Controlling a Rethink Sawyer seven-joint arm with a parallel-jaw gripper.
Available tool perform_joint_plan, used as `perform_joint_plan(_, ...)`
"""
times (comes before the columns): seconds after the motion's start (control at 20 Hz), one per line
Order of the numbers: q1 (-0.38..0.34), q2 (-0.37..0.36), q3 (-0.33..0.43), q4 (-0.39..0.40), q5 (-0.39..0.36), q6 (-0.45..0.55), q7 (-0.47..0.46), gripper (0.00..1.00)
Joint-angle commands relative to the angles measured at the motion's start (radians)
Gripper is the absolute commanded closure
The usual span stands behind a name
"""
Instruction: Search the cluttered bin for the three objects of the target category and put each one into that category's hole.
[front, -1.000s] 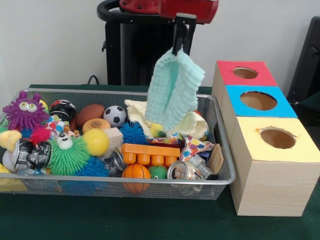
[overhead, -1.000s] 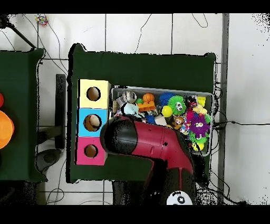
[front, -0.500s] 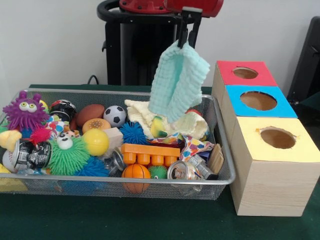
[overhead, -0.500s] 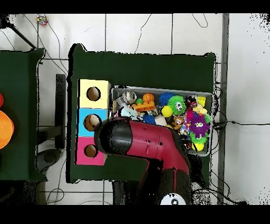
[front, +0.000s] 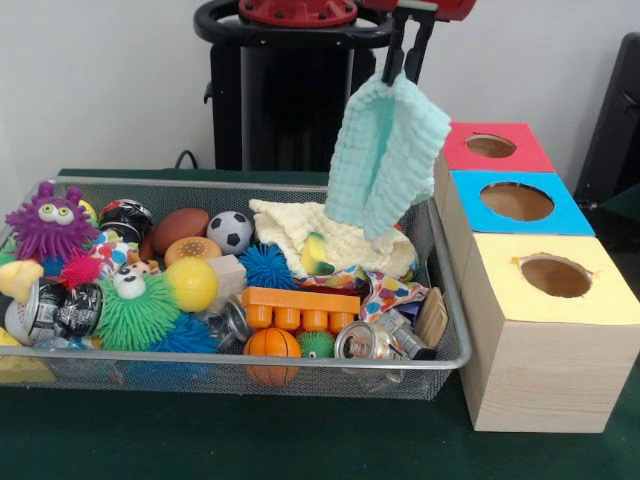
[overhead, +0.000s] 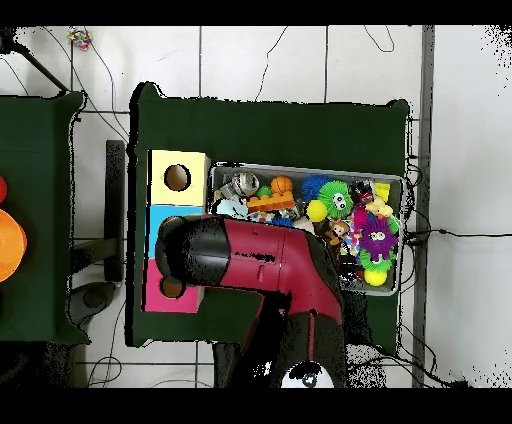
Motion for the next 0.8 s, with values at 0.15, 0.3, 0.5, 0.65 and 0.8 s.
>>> perform_joint_plan(0.15,0.019,0.055,0.006,-0.039,-0.009,0.079,0.208,1.00)
perform_joint_plan(0.3,0.026,0.060,-0.001,-0.048,-0.011,0.083,0.211,1.00)
perform_joint_plan(0.5,0.031,0.070,-0.009,-0.054,-0.020,0.062,0.209,1.00)
perform_joint_plan(0.65,0.038,0.075,-0.014,-0.051,-0.020,0.049,0.208,1.00)
perform_joint_plan(0.8,0.048,0.079,-0.021,-0.046,-0.015,0.043,0.216,1.00)
